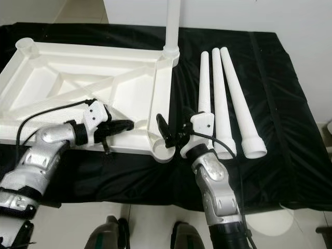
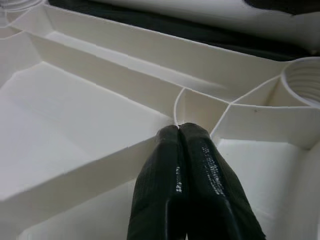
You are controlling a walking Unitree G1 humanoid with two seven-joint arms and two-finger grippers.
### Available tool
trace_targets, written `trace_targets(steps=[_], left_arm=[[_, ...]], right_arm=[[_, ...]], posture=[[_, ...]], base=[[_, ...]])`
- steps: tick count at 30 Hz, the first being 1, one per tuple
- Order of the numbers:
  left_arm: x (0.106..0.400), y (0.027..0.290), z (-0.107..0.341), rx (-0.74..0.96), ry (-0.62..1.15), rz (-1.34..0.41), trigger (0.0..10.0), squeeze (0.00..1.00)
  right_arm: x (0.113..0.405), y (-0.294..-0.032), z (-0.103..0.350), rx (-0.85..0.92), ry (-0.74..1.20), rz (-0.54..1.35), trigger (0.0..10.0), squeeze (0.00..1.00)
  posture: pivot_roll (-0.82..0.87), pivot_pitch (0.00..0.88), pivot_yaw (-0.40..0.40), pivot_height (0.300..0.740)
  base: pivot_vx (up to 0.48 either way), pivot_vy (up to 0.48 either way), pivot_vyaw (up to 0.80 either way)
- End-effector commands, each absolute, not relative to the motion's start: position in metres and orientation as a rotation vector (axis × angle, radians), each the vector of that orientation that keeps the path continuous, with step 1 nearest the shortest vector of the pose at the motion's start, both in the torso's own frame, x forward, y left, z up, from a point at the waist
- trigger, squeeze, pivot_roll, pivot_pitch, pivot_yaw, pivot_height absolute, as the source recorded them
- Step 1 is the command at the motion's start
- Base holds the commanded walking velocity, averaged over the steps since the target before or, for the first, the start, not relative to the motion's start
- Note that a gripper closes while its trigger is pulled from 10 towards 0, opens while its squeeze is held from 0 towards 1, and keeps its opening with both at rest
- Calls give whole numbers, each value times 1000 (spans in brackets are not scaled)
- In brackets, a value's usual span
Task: Building children table
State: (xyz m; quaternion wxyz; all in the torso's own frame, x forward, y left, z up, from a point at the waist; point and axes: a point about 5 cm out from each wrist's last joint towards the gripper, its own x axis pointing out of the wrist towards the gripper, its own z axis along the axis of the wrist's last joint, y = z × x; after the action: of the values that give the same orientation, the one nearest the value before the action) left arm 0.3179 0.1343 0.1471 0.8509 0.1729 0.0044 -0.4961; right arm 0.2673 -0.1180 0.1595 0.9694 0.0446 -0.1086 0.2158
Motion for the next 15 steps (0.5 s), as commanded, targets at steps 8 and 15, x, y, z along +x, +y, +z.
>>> trace_targets(steps=[8,15], left_arm=[[315,174,119,356,165,-865,0,0],[307,204,112,418,254,-836,0,0]], right_arm=[[273,-117,162,92,-228,431,10000,0],[276,-119,163,83,-234,437,10000,0]], posture=[[-9,131,26,740],[-6,126,23,740]], base=[[0,0,0],[0,0,0]])
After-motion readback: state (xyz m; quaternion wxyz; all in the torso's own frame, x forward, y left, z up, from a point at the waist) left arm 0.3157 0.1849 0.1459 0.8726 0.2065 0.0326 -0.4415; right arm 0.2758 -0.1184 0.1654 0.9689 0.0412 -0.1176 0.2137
